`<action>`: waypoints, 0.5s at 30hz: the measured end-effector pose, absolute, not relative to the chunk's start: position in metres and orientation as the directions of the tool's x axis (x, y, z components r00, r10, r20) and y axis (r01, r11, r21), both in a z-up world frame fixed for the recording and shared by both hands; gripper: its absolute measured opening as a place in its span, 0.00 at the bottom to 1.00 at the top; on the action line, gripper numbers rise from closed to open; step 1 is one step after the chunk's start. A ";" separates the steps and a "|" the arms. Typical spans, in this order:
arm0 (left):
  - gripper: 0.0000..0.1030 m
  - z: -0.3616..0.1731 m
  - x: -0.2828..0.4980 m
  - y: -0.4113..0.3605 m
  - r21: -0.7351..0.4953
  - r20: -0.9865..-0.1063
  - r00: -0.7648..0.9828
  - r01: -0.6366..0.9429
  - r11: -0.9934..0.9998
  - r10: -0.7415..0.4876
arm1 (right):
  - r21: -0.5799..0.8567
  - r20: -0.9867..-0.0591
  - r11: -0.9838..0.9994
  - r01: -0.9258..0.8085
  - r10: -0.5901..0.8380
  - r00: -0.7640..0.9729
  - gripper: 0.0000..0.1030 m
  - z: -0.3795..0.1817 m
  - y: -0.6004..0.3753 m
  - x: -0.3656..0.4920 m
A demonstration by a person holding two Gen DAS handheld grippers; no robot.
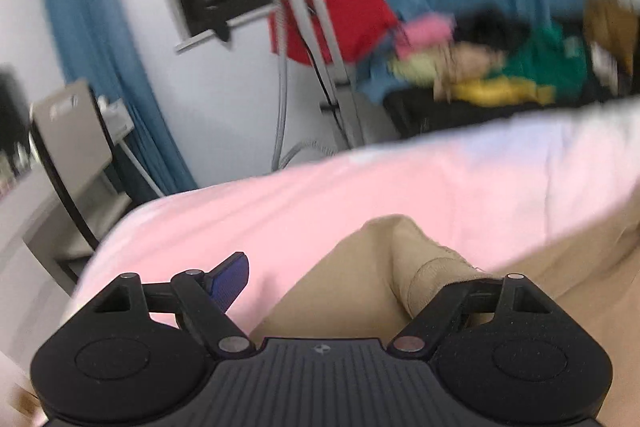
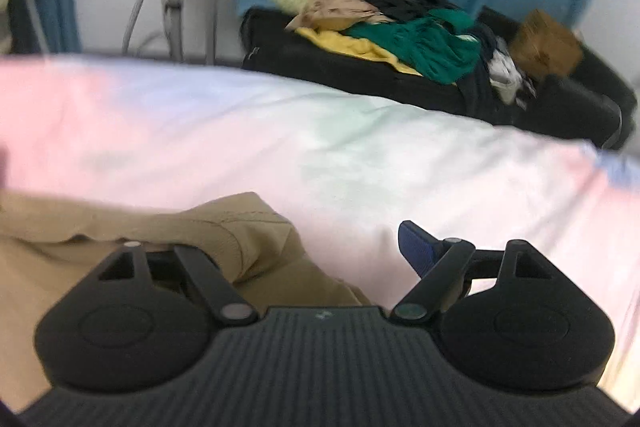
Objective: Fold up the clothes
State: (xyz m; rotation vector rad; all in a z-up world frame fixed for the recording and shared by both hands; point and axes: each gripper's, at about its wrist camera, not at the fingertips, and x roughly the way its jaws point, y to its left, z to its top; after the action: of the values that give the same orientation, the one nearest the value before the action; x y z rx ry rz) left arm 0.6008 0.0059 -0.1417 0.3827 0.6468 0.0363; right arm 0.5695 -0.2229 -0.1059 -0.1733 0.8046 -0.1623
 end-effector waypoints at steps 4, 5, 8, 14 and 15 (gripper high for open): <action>0.83 -0.137 0.597 -0.003 0.304 -0.658 0.748 0.158 0.940 0.087 | -0.211 -0.710 0.977 -0.039 -0.125 0.693 0.80 -0.087 -0.207 0.564; 0.83 -0.128 0.591 -0.001 0.273 -0.655 0.752 0.151 0.950 0.069 | -0.161 -0.707 0.986 -0.046 -0.082 0.703 0.80 -0.079 -0.206 0.558; 0.86 -0.099 0.570 0.004 0.184 -0.631 0.776 0.120 0.976 0.024 | 0.013 -0.672 0.999 -0.034 0.034 0.740 0.80 -0.055 -0.209 0.536; 0.87 -0.046 0.488 0.002 0.059 -0.547 0.837 0.071 0.996 -0.027 | 0.216 -0.549 0.974 0.060 0.070 0.833 0.80 -0.024 -0.218 0.466; 0.87 -0.038 0.469 0.003 0.055 -0.533 0.846 0.072 0.996 -0.032 | 0.218 -0.527 0.974 0.062 0.065 0.847 0.80 -0.018 -0.216 0.450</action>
State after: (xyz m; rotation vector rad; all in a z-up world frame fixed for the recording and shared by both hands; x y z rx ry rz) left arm 0.4687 0.0031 -0.0382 0.0744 0.5601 -0.0551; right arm 0.4502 -0.2162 -0.0181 0.2320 0.5616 0.0017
